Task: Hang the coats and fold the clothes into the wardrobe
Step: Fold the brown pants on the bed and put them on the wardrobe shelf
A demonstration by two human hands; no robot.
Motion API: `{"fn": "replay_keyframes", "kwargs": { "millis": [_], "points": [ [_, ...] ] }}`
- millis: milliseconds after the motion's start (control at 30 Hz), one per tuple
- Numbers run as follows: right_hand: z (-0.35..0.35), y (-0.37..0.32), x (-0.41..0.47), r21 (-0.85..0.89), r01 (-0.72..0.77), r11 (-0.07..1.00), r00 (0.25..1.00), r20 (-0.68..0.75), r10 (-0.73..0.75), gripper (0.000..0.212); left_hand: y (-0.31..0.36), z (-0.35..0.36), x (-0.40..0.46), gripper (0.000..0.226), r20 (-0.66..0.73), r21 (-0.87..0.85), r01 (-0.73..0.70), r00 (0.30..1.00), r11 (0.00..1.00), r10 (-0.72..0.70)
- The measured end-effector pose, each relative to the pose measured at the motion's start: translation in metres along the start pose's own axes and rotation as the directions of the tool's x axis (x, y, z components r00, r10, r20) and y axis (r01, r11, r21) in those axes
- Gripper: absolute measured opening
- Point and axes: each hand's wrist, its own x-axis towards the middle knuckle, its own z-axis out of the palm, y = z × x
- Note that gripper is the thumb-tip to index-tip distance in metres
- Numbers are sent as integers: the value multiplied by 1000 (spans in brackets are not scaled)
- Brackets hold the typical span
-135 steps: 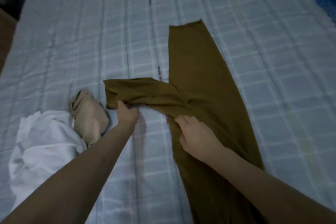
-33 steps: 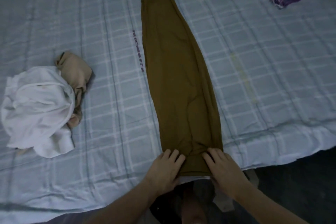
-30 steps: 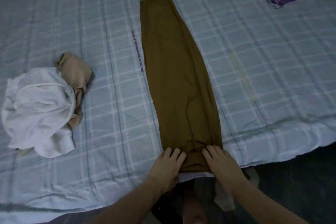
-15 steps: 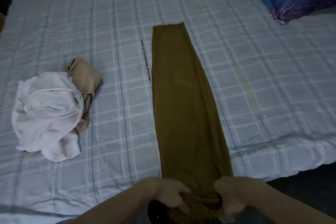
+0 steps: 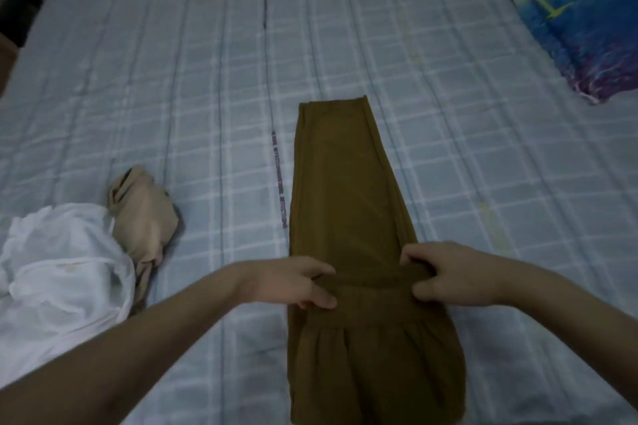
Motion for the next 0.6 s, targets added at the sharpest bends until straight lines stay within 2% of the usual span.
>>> {"fn": "replay_keyframes", "kwargs": {
  "millis": [133, 233, 300, 400, 500, 567, 600],
  "points": [
    [-70, -2, 57, 44, 27, 999, 995, -99, -22, 7, 24, -90, 34, 10, -133, -30, -64, 989, 998, 59],
    [-111, -8, 104, 103, 57, 993, 966, -255, -30, 15, 36, -146, 63, 13, -285, -77, -107, 955, 991, 81],
    [-134, -13, 136, 142, 81, 987, 929, -371, -23, 17, 38, -176, 84, 17, -402, -112, -118, 913, 987, 64],
    [-162, -21, 185, 158, 116, 981, 876, -482, -26, 21, 35, -219, 112, 10, -571, -143, -176, 818, 974, 64],
    [-187, -25, 234, 129, 122, 984, 833, -552, -31, 28, 31, -260, 139, 11, -704, -20, -188, 700, 982, 119],
    [-201, -25, 267, -10, 67, 998, 824, -564, -61, 36, 24, -283, 157, 20, -761, 202, -41, 623, 979, 183],
    [-207, -22, 282, -107, 9, 994, 819, -569, -69, 39, 20, -292, 166, 25, -768, 293, 58, 609, 954, 199]
  ]
}}
